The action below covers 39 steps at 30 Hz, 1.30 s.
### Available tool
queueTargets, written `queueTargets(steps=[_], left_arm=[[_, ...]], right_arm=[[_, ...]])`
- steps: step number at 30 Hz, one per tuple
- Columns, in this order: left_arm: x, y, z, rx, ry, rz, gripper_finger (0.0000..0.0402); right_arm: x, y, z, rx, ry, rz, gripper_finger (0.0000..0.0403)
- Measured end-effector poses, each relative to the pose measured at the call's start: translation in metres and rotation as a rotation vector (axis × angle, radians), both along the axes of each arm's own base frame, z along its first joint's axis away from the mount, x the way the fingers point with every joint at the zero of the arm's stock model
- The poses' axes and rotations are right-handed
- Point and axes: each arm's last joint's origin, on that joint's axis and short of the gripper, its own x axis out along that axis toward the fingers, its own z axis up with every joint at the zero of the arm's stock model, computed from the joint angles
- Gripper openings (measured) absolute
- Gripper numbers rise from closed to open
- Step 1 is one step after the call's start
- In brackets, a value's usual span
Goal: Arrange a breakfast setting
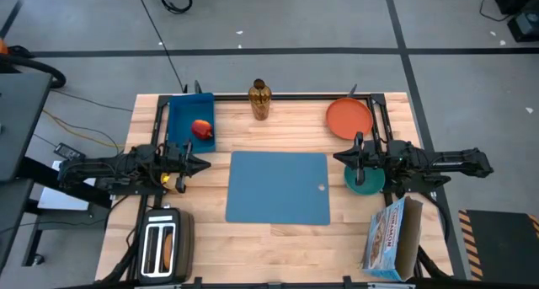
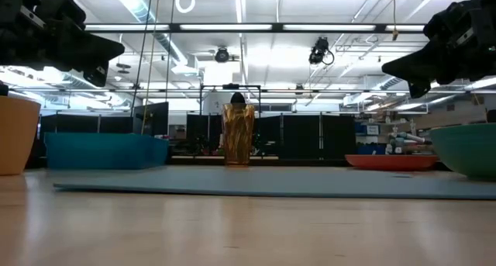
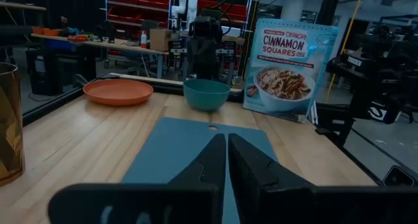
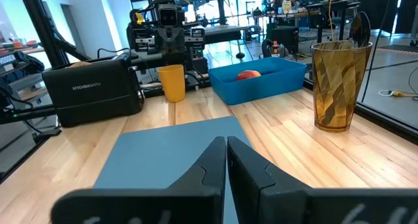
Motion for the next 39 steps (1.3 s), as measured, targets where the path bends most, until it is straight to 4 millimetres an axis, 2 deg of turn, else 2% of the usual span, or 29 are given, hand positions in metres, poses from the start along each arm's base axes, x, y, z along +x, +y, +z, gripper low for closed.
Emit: queueTargets(steps=[22,31,36,39], left_arm=[[0.000,0.000,0.000,0.000,0.000,0.000,0.0025],[0.000,0.000,0.000,0.000,0.000,0.000,0.0025],[0.000,0.000,0.000,0.000,0.000,0.000,0.0025],[0.000,0.000,0.000,0.000,0.000,0.000,0.0025]], right_arm=[[0.000,0.000,0.000,-0.002,0.000,0.000,0.0023],[0.000,0.000,0.011,-0.003,-0.114,-0.001,0.0023],[0.000,-0.001,0.012,0.070,-0.120,-0.030,0.0021],[0.000,-0.001,0.018,0.132,-0.064,-0.033,0.0013]])
